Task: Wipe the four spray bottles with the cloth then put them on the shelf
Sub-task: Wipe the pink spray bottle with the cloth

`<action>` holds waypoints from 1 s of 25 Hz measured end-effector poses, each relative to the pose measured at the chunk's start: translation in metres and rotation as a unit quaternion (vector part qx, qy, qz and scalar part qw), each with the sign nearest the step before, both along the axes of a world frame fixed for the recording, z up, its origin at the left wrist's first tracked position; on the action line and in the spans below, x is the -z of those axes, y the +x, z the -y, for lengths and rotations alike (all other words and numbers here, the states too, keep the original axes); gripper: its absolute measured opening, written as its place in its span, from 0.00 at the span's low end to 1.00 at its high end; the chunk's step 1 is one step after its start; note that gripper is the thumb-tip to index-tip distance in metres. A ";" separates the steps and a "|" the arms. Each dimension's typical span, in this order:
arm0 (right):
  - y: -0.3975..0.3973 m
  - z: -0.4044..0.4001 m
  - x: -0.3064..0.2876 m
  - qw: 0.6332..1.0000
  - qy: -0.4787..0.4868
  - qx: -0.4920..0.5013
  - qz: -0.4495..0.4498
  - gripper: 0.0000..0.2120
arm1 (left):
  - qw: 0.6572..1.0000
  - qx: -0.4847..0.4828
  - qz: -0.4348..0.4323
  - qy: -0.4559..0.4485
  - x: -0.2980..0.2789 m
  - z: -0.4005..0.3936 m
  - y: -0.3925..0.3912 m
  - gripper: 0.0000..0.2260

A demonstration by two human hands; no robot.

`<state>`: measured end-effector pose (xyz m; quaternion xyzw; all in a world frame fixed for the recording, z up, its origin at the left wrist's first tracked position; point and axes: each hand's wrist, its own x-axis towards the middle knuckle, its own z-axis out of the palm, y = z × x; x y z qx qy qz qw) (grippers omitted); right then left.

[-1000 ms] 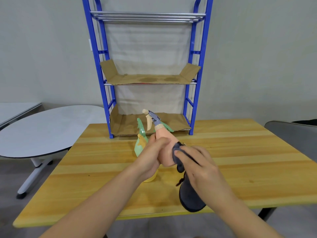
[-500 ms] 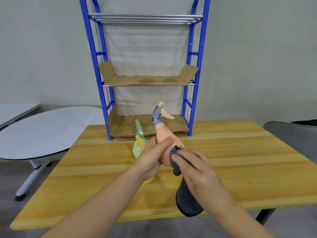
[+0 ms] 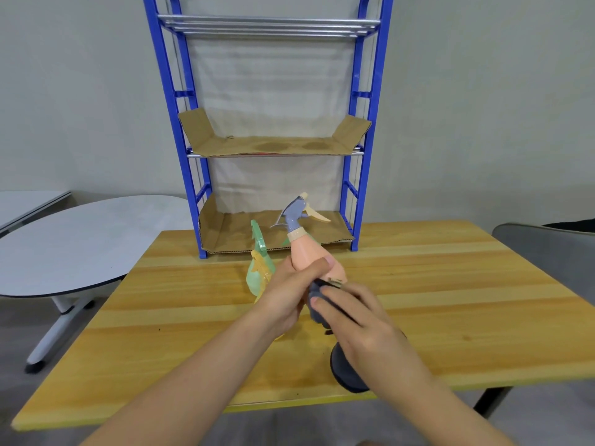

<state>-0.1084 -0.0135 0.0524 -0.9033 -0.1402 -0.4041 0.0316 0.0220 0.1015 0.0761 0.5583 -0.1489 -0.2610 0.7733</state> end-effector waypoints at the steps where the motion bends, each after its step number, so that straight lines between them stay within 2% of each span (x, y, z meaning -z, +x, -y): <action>1: 0.001 0.001 0.002 1.000 0.002 -0.005 0.003 0.19 | 1.000 0.002 -0.008 -0.006 0.000 0.000 0.000 0.25; 4: 0.004 0.008 -0.001 0.995 0.095 -0.010 0.015 0.16 | 0.997 0.029 -0.055 -0.039 0.000 -0.001 0.001 0.21; 7: 0.001 0.002 0.006 0.999 -0.002 -0.032 -0.012 0.15 | 1.000 0.015 -0.022 0.012 -0.002 -0.001 -0.005 0.16; 8: 0.000 0.003 0.008 0.999 -0.003 -0.035 -0.011 0.16 | 1.000 0.004 -0.011 0.026 0.000 0.000 -0.005 0.15; 11: 0.000 0.011 0.003 0.996 0.083 -0.015 -0.005 0.20 | 0.999 -0.012 -0.019 0.034 0.000 0.000 -0.005 0.20; 14: -0.003 0.005 0.009 0.999 0.004 -0.043 -0.007 0.17 | 0.996 -0.002 -0.069 0.060 -0.006 0.002 -0.011 0.23; 17: -0.008 0.011 0.011 0.999 0.011 -0.048 0.008 0.15 | 0.988 0.017 -0.152 0.028 -0.014 0.004 -0.016 0.25; 22: 0.001 0.031 -0.004 0.991 0.117 0.022 0.064 0.15 | 0.981 0.002 -0.195 -0.013 -0.021 0.009 -0.020 0.21; 25: -0.001 0.018 0.007 0.997 0.049 -0.011 0.052 0.14 | 0.981 0.002 -0.195 0.001 -0.026 0.009 -0.020 0.24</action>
